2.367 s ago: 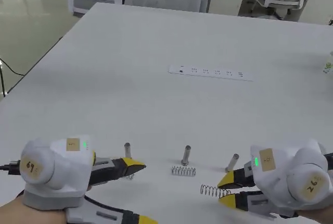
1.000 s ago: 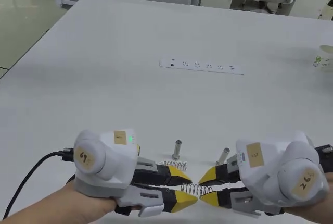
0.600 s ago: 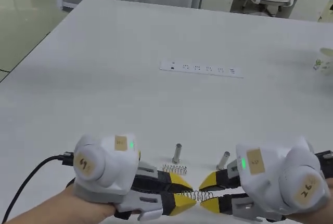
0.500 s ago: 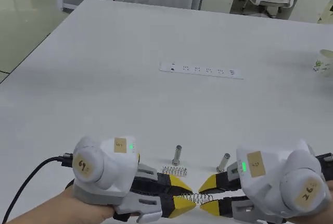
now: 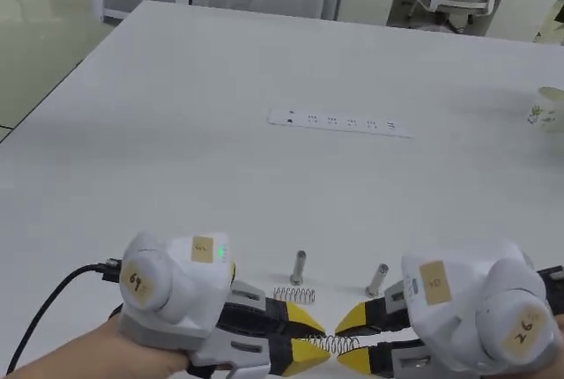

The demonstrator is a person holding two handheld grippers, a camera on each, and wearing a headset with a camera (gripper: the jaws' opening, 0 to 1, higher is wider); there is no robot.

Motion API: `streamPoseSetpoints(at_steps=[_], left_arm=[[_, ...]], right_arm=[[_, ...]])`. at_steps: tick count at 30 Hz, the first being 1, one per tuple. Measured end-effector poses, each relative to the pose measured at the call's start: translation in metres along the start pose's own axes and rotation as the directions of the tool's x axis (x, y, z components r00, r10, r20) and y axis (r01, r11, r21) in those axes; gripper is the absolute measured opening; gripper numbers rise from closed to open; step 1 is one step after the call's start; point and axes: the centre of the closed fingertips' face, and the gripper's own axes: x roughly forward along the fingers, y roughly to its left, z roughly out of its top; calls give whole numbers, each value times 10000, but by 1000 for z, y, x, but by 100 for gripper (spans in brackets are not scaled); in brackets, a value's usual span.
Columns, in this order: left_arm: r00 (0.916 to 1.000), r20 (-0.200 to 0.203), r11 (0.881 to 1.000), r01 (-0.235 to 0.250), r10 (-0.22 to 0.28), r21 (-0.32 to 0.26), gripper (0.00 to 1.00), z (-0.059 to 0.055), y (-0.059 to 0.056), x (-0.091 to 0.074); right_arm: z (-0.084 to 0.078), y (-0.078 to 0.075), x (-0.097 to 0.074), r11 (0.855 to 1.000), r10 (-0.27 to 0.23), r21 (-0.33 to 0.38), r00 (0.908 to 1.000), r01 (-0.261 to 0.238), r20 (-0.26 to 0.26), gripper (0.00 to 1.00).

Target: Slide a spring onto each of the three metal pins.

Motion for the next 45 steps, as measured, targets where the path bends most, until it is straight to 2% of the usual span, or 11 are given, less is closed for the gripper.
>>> streamPoseSetpoints(at_steps=[4, 15, 19, 31, 36, 39, 45], left_arm=[[9997, -142, 9998, 198, -196, 79, 2, -3, -2, 0], [9984, -235, 9982, 517, -510, 317, 2, -3, -4, -2], [9982, -242, 9980, 555, -548, 308, 2, -3, -2, -4], [9975, -523, 9976, 493, -468, 476, 2, -9, -1, -4], [9972, -624, 9973, 444, -407, 586, 2, -12, -1, -3], [9971, -673, 9972, 390, -347, 636, 2, -13, -1, -3], [9969, -726, 9973, 348, -301, 643, 2, -14, 0, -3]], right_arm=[[-5, -1, -2, 9994, 7, 353, 9999, -11, 106, 14], [-12, 5, 2, 9960, 196, 869, 9995, -219, 265, 10], [-10, 5, 3, 9971, 132, 743, 9992, -161, 387, 8], [-2, 2, -4, 9991, -240, -323, 9978, 260, 619, 7], [4, 1, -8, 9982, -304, -493, 9961, 345, 824, 7], [12, 0, -11, 9986, -302, -388, 9925, 350, 1182, 7], [17, 1, -12, 9980, -271, -528, 9914, 341, 1278, 7]])
